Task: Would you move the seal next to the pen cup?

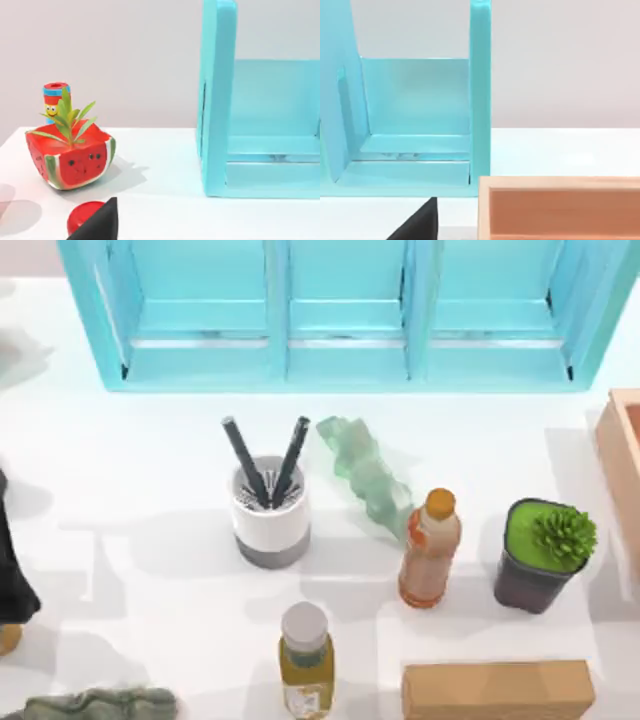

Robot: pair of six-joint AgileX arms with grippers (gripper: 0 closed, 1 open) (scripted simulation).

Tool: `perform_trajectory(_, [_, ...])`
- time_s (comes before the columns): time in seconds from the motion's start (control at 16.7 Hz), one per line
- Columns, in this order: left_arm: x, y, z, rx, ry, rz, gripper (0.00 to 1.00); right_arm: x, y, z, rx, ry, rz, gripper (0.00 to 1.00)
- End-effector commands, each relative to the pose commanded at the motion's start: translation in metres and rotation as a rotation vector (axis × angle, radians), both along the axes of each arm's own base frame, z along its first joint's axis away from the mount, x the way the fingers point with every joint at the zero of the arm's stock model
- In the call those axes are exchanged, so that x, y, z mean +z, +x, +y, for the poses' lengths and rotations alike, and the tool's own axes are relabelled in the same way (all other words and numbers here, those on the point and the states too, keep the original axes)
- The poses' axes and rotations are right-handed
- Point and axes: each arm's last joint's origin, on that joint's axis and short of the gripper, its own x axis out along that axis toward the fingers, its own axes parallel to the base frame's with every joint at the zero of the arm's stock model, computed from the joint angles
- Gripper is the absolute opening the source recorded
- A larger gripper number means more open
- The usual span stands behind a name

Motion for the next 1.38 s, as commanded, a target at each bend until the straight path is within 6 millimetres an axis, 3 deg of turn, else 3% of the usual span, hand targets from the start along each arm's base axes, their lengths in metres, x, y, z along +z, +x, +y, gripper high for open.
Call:
perform_trajectory(0.3, [0.011, 0.0, 0.001, 0.012, 0.008, 0.053, 1.0, 0.0, 0.0, 0.0, 0.0, 0.0, 0.0, 1.0])
perform_trajectory(0.48, [0.039, 0.005, 0.004, 0.03, 0.024, 0.177, 1.0, 0.0, 0.0, 0.0, 0.0, 0.0, 0.0, 1.0])
perform_trajectory(0.66, [0.082, 0.023, 0.008, 0.047, 0.042, 0.356, 1.0, 0.0, 0.0, 0.0, 0.0, 0.0, 0.0, 1.0])
perform_trajectory(0.84, [0.121, 0.064, 0.015, 0.056, 0.055, 0.598, 1.0, 0.0, 0.0, 0.0, 0.0, 0.0, 0.0, 1.0])
perform_trajectory(0.96, [0.136, 0.102, 0.023, 0.056, 0.058, 0.777, 1.0, 0.0, 0.0, 0.0, 0.0, 0.0, 0.0, 1.0])
perform_trajectory(1.14, [0.14, 0.16, 0.037, 0.047, 0.056, 1.037, 1.0, 0.0, 0.0, 0.0, 0.0, 0.0, 0.0, 1.0])
perform_trajectory(1.38, [0.127, 0.225, 0.057, 0.023, 0.043, 1.307, 1.0, 0.0, 0.0, 0.0, 0.0, 0.0, 0.0, 1.0])
